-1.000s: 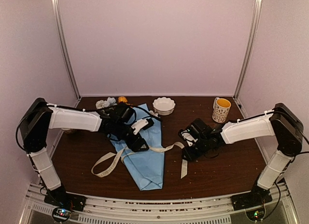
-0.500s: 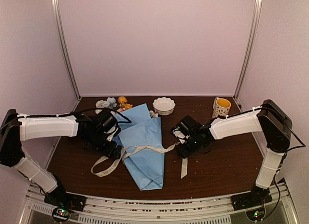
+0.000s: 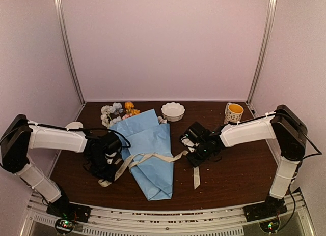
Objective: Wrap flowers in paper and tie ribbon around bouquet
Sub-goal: Tie the ribbon around the folded bouquet.
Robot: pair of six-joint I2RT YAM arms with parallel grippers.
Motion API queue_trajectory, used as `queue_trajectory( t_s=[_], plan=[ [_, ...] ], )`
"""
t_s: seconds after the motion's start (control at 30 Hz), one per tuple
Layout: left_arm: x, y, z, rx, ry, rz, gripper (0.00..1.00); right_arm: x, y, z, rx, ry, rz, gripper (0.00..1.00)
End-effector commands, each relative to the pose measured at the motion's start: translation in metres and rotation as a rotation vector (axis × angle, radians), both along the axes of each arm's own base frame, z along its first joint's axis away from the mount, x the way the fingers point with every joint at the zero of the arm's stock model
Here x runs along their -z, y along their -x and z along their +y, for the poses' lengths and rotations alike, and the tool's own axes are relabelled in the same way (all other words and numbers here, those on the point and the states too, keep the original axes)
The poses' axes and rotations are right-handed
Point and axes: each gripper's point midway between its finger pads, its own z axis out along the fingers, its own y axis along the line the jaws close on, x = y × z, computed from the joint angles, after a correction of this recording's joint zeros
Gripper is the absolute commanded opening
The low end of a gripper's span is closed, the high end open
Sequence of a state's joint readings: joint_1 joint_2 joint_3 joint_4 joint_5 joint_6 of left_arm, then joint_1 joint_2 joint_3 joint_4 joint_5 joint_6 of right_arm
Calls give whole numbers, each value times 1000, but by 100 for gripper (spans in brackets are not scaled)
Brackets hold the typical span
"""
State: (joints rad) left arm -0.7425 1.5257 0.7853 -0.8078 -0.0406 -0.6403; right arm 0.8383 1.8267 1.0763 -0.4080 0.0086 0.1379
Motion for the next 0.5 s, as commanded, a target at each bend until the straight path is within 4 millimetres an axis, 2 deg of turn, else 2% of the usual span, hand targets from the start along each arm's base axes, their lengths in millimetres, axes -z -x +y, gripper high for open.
queue_trajectory(
  t_s=[0.0,0.1,0.33,0.47],
  plan=[
    [27,12,22,-29,-83,32,31,-14,-6,-6,17,12,-41,0],
    [24,10,22,-29,-81,13,1,-17,-9,-5,13,20,-50,0],
    [4,-5,23,-22,-83,-77,0,-31,-19,-13,15,62,-112,0],
    [-21,-22,22,-17,-90,-162,0,-47,-32,-25,29,133,-190,0]
  ],
)
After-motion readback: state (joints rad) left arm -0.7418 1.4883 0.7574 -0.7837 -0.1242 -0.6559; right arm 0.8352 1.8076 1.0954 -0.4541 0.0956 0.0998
